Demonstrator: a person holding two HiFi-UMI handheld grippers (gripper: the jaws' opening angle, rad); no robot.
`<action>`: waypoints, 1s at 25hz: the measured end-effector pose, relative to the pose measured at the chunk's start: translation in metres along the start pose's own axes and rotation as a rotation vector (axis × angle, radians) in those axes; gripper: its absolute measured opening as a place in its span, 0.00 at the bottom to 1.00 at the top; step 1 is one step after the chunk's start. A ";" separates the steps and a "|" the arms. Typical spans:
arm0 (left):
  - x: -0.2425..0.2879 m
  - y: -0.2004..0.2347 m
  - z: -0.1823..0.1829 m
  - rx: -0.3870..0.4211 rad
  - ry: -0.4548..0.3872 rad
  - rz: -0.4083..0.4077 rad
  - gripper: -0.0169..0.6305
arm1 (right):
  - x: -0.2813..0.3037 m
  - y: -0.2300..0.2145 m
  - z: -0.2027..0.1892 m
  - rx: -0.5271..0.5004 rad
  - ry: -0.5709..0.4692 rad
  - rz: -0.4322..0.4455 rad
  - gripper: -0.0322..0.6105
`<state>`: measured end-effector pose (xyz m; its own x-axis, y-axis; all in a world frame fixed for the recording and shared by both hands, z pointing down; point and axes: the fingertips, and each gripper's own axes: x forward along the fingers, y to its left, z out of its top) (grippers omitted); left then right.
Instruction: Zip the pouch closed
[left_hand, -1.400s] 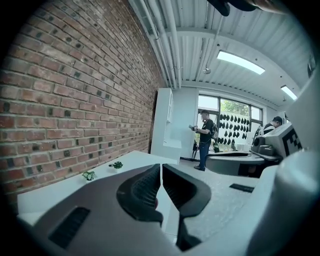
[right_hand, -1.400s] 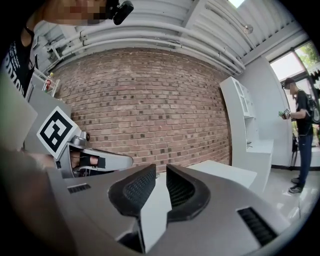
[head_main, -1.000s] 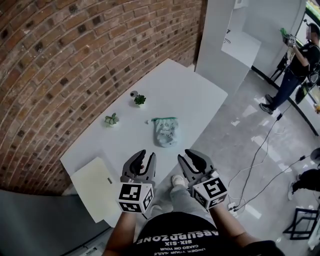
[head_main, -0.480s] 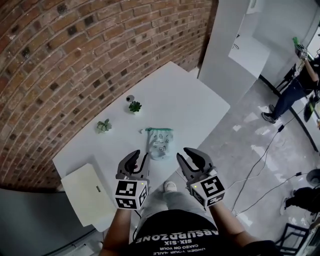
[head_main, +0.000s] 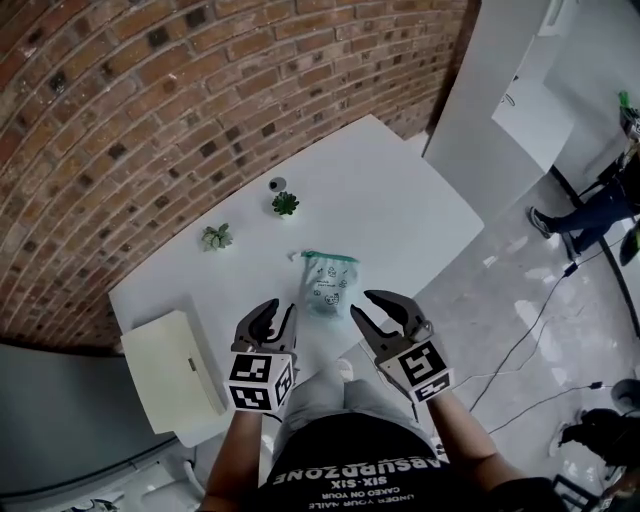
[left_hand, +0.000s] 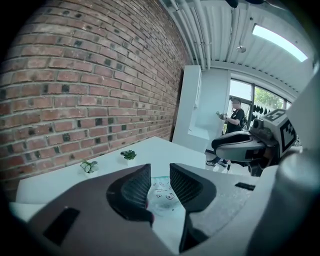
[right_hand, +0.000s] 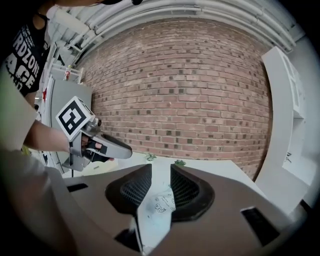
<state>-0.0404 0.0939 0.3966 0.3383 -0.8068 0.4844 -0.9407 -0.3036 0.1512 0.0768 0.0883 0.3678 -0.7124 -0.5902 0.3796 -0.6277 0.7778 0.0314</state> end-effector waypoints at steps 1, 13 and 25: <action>0.003 0.001 0.000 -0.002 0.003 0.003 0.18 | 0.003 -0.001 -0.002 -0.008 0.010 0.013 0.22; 0.055 0.026 0.009 0.046 0.069 -0.001 0.18 | 0.057 -0.042 -0.016 -0.046 0.097 0.090 0.22; 0.121 0.071 -0.010 0.028 0.205 -0.046 0.18 | 0.150 -0.080 -0.043 -0.004 0.238 0.228 0.22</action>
<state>-0.0662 -0.0205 0.4747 0.3659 -0.6728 0.6430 -0.9225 -0.3536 0.1549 0.0335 -0.0530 0.4621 -0.7410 -0.3341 0.5825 -0.4590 0.8851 -0.0762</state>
